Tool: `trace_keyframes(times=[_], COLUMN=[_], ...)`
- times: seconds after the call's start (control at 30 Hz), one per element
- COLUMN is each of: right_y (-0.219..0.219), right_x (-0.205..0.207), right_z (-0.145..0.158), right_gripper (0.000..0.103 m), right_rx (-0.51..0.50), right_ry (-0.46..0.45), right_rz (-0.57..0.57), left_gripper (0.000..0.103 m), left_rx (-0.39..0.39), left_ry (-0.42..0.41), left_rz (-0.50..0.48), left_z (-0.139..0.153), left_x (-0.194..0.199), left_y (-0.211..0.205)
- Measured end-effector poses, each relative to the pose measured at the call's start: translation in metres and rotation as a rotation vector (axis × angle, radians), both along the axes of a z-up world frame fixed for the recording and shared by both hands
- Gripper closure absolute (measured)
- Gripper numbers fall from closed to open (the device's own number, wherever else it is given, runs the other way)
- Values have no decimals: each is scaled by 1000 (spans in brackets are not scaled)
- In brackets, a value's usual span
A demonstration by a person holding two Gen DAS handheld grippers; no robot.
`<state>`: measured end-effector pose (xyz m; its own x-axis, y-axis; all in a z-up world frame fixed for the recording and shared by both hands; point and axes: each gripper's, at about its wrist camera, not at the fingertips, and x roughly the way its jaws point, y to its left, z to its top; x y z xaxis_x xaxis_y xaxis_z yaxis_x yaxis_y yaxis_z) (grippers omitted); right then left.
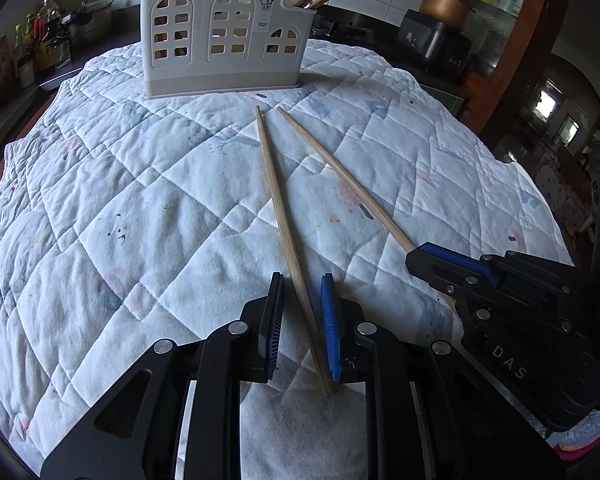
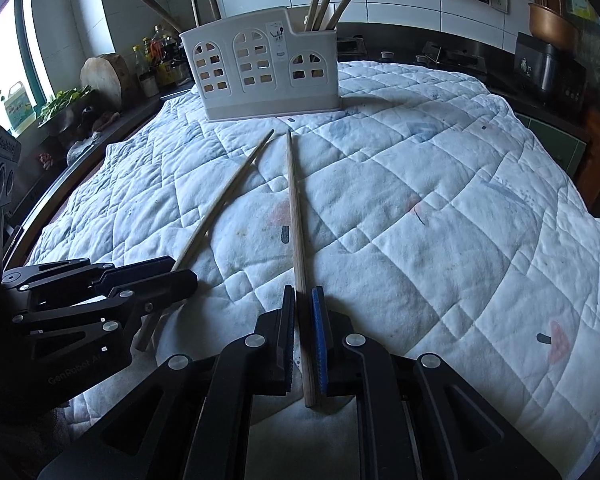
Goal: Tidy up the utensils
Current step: 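Grasp a chopstick with the right tool while the left tool grasps the other, then lift both chopsticks and carry them above the holder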
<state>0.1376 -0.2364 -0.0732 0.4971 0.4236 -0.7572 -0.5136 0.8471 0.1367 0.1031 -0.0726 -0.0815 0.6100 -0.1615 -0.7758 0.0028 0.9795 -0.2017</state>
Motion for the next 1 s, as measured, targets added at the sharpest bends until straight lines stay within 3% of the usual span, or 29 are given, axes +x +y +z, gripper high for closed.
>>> trace_keyframes(times=[0.07, 0.3, 0.7, 1.0], right_y=[1, -2, 1, 21], right_x=[-2, -8, -12, 7], right_z=[1, 15, 94, 147], right_gripper=[96, 96, 96, 96], right_rx=[-12, 12, 131, 144], right_ry=[-9, -39, -192, -265], right_rz=[3, 1, 22, 75], left_gripper=[93, 97, 97, 98], left_rx=[16, -15, -39, -55], left_ry=[-3, -41, -213, -253], left_rz=[-4, 4, 14, -5], left_z=[1, 16, 72, 103], left_x=[0, -4, -14, -5], left_y=[0, 19, 46, 69])
